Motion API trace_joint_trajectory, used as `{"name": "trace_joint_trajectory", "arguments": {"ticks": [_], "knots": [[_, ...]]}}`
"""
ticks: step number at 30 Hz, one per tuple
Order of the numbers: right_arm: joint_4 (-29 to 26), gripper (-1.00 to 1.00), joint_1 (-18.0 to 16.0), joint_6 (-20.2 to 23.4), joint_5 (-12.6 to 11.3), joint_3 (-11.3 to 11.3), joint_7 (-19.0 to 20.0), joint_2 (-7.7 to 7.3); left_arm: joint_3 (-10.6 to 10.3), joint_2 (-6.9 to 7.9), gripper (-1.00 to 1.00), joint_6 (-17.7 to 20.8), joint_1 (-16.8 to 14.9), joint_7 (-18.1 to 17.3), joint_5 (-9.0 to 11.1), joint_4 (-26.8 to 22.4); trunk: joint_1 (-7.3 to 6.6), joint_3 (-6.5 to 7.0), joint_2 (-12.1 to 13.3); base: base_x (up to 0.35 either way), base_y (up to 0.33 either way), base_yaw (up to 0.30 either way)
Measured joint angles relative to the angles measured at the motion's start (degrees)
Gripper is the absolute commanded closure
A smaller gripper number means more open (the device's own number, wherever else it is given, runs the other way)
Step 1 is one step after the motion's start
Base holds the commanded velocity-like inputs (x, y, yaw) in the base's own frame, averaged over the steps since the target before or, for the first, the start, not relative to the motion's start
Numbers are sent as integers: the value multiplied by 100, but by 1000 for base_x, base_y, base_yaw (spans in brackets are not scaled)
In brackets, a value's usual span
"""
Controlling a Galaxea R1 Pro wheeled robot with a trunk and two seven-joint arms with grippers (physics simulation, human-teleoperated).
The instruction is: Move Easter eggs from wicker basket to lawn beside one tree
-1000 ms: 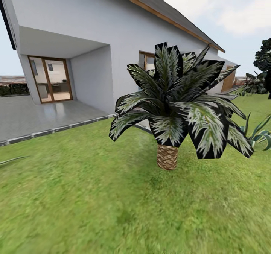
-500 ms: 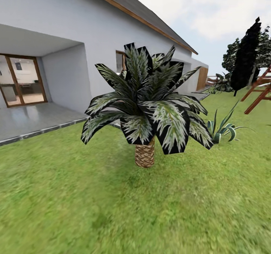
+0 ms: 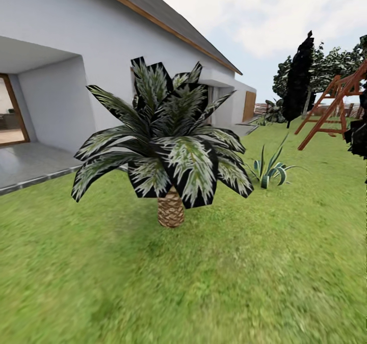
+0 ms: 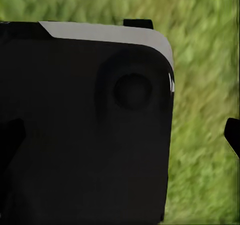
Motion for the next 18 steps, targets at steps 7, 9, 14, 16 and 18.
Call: {"name": "trace_joint_trajectory", "arguments": {"ticks": [7,9,14,16,18], "knots": [[10,-100,0,4,0,2,0,0,1,0,-100,0,0,-4,0,0,-1,0,0,135,-231,-3],[11,-100,0,1,0,-1,0,0,1,0,-100,0,0,-7,-1,0,-1,0,0,248,-94,0],[11,-100,1,-13,4,2,0,0,1,0,-100,0,0,-15,-9,0,-2,0,0,289,-23,-143],[11,-100,1,-17,2,3,0,4,1,0,-100,0,-1,-13,-9,0,-2,0,0,300,-3,-275],[11,-100,2,-18,-3,2,0,6,1,0,-100,0,-1,-15,-9,0,-2,0,0,274,-1,-291]]}}
